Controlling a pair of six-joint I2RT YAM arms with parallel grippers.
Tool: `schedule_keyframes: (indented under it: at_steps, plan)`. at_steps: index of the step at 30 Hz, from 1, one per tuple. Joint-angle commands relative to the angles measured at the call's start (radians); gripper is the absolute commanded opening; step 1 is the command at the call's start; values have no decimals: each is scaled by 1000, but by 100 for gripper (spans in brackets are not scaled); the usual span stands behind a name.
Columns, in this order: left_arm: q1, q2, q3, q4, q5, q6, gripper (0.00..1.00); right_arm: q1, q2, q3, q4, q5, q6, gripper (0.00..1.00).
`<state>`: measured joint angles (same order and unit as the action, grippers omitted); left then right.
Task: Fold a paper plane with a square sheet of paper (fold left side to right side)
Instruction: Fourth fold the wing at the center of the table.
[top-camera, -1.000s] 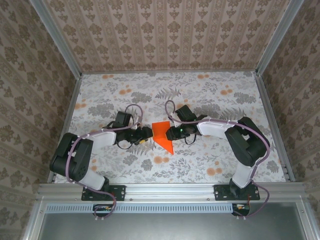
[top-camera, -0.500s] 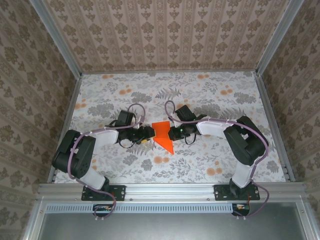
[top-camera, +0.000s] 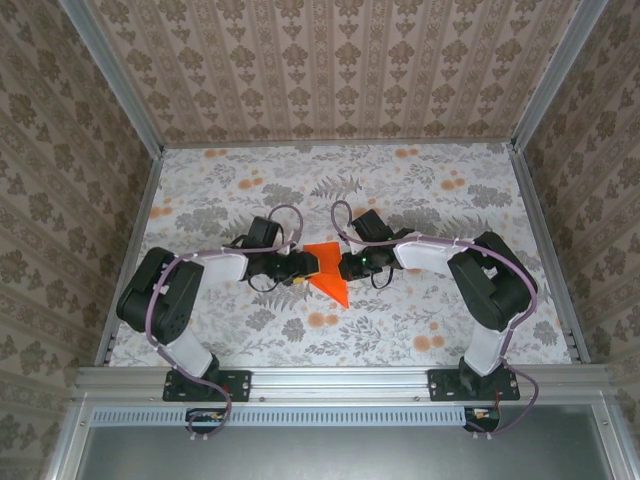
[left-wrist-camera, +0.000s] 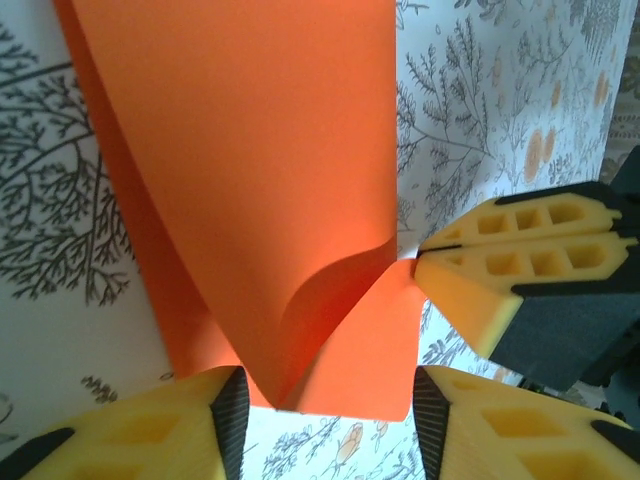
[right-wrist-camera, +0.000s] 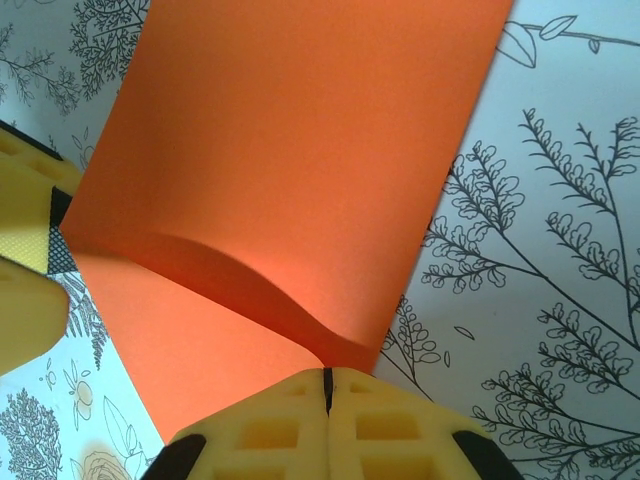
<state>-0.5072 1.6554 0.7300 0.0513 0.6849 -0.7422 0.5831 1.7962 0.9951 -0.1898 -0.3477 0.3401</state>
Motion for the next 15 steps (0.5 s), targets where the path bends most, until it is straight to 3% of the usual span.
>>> schedule_keyframes:
  at_steps: [1, 8, 15]
  plan:
    - [-10, 17, 37, 20, 17, -9, 44, -5, -34, 1, -18, 23, -2, 8]
    - [-11, 0, 60, 9, 19, -9, 34, 2, -152, -26, -74, 191, -14, 38]
    - [-13, -19, 78, -21, 12, -13, 33, 129, -307, -102, -96, 383, -8, 46]
